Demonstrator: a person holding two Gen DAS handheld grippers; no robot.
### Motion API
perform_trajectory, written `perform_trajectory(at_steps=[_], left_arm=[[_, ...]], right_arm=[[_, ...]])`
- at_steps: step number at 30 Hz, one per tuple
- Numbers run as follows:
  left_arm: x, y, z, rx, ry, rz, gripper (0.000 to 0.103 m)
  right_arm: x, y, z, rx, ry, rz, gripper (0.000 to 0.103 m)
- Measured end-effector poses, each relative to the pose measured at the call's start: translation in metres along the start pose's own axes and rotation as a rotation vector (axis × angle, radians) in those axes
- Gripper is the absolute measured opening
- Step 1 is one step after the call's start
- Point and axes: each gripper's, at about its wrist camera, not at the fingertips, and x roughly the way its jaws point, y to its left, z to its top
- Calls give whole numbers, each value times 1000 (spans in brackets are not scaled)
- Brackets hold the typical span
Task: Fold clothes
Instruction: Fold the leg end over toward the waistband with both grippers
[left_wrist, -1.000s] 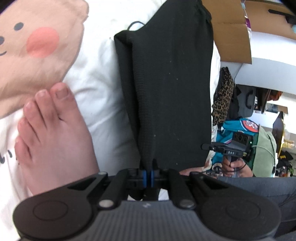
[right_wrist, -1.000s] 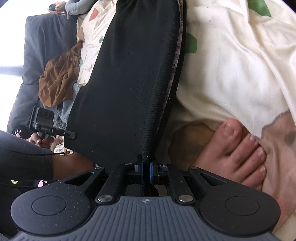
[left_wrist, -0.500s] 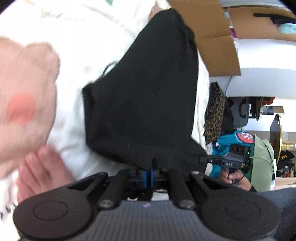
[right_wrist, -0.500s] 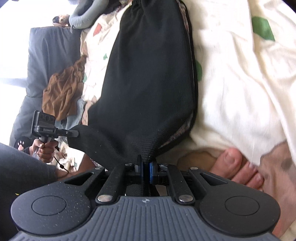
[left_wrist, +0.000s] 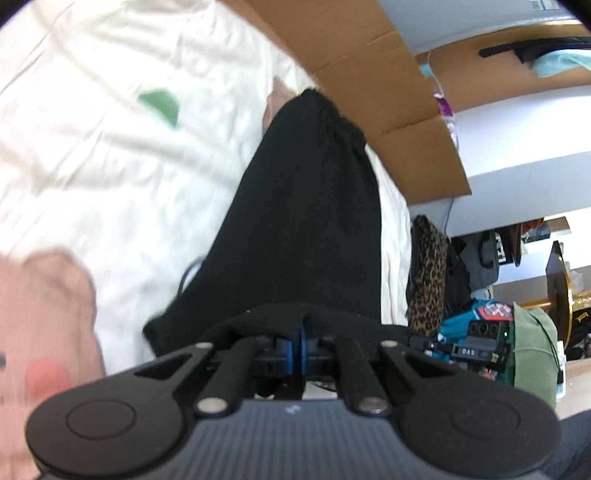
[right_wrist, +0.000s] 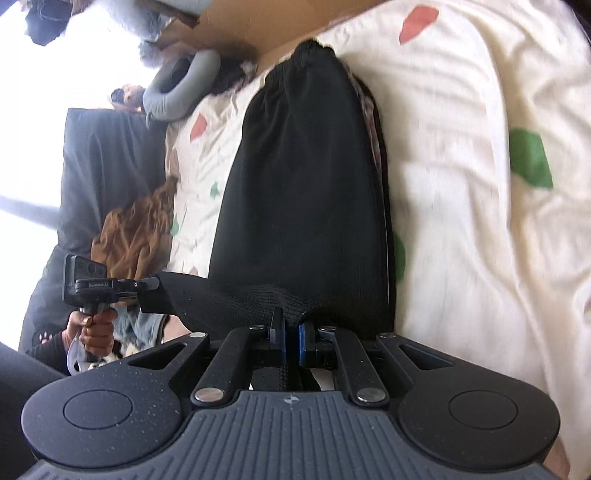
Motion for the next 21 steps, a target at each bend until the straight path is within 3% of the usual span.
perform_trajectory(at_steps=[11, 21], left_arm=[[17, -28, 52, 126, -78, 12, 4], [25, -30, 80, 144, -152, 49, 4]], right_arm=[[13, -3, 37, 5, -91, -39, 5], [18, 5, 78, -50, -171, -78, 5]])
